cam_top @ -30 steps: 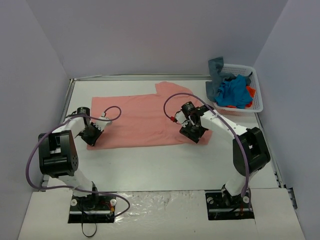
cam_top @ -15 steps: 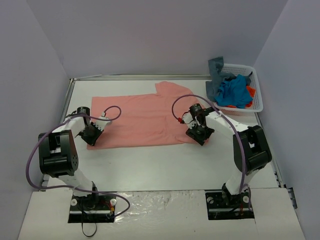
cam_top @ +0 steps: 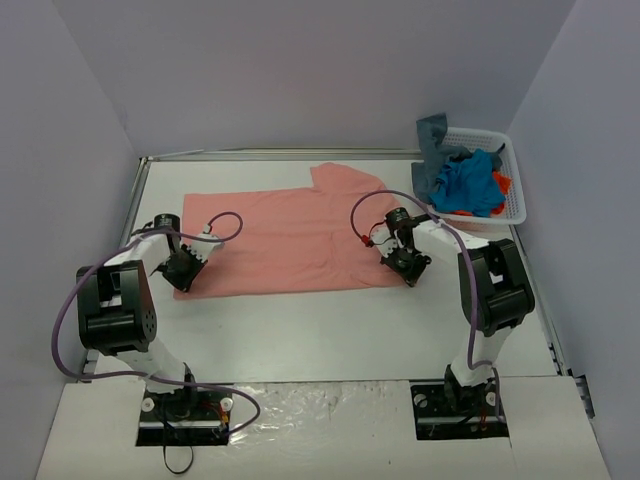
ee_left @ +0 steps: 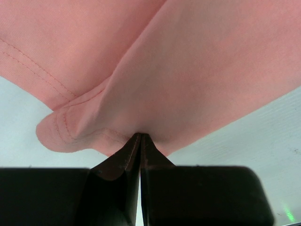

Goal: Fold and stack the t-shirts
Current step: Fold the flattened tshirt in 1/3 of the way

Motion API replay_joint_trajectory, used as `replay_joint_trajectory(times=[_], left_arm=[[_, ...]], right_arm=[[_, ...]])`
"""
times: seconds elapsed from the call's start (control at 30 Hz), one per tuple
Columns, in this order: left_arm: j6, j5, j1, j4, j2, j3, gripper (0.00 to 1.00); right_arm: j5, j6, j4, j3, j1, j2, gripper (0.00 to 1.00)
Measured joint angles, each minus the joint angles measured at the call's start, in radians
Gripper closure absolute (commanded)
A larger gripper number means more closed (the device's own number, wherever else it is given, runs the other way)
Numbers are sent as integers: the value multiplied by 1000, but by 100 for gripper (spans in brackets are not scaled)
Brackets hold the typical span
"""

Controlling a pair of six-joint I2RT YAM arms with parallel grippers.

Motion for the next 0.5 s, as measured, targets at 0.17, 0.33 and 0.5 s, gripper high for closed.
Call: replay_joint_trajectory(times=[0.17,0.33,0.5], left_arm=[[0,-1,0,2,-1,-1,97],[2,-5,0,2,-2,-2,98],[7,-8,0,2,-3,-3,98]], right_arm=[[-3,-19,0,0,-10,-3,100],[-8,-39,0,-1,-40,-4,100],[-18,-52,0,0,-66,-2,100]])
